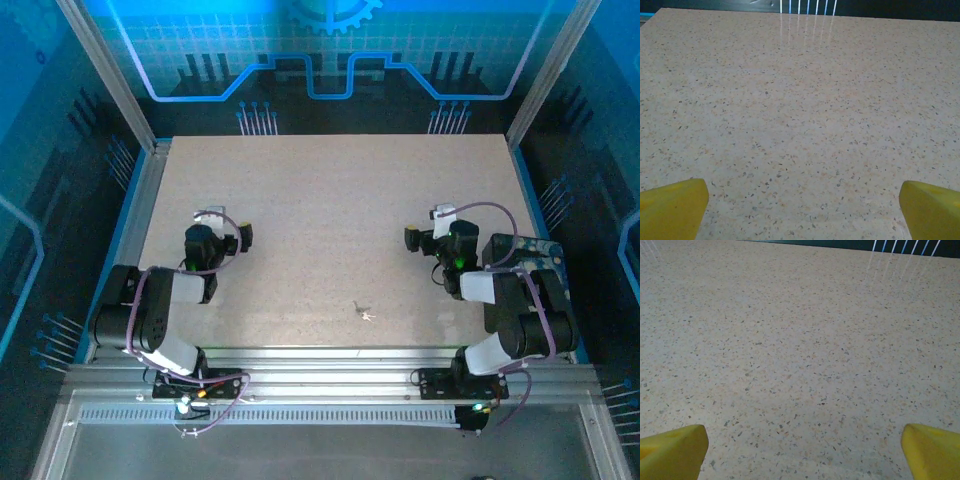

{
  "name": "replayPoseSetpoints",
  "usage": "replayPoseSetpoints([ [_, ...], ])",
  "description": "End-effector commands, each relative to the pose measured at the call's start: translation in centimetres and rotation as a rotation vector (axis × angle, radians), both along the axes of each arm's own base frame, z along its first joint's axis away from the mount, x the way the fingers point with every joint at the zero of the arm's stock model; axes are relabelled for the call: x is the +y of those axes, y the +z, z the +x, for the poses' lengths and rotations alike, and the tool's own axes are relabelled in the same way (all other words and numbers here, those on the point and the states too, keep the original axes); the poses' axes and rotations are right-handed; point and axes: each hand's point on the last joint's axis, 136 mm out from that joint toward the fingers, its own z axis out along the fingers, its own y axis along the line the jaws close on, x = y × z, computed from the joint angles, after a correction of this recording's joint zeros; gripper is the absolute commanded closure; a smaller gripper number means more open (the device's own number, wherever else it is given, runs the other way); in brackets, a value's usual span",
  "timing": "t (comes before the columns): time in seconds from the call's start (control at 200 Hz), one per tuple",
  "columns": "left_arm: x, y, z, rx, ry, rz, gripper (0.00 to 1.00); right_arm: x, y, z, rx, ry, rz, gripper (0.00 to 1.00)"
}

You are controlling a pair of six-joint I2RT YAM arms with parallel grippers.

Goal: Unlock the padlock with the key

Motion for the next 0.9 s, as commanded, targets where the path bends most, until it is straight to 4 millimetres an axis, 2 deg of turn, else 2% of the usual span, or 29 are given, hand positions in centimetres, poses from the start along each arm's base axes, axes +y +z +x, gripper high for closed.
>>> replayPoseSetpoints([
  [0.0, -0.1, 1.0, 0.6, -0.032, -0.017, 0.000, 0.01, 0.2, 0.9, 0.7, -0.032, 0.004, -0.018, 0.00],
  [0.65, -0.1, 0.9, 0.6, -0.028, -0.029, -0.022, 0.01, 0.4, 1.0, 0.8, -0.026, 0.027, -0.008, 0.00],
  [0.74, 0.1, 1.2, 0.6, -0.037, -0.021, -0.019, 0.01, 0.1, 2.1, 1.3, -0.001, 0.009, 0.000, 0.04],
  [0.785, 0.4, 2.0, 0.7, -0.039, 0.000, -0.019, 0.01, -0.4, 3.0, 1.6, 0.049, -0.017, 0.006, 0.06],
  [0.835, 1.0, 3.1, 0.7, -0.022, 0.034, -0.017, 0.01, -1.1, 4.8, 2.0, 0.093, -0.065, 0.021, 0.07],
  [0.89, 1.5, 4.5, 0.7, 0.004, 0.068, -0.013, 0.01, -2.0, 6.0, 1.5, 0.178, -0.128, 0.039, 0.08],
])
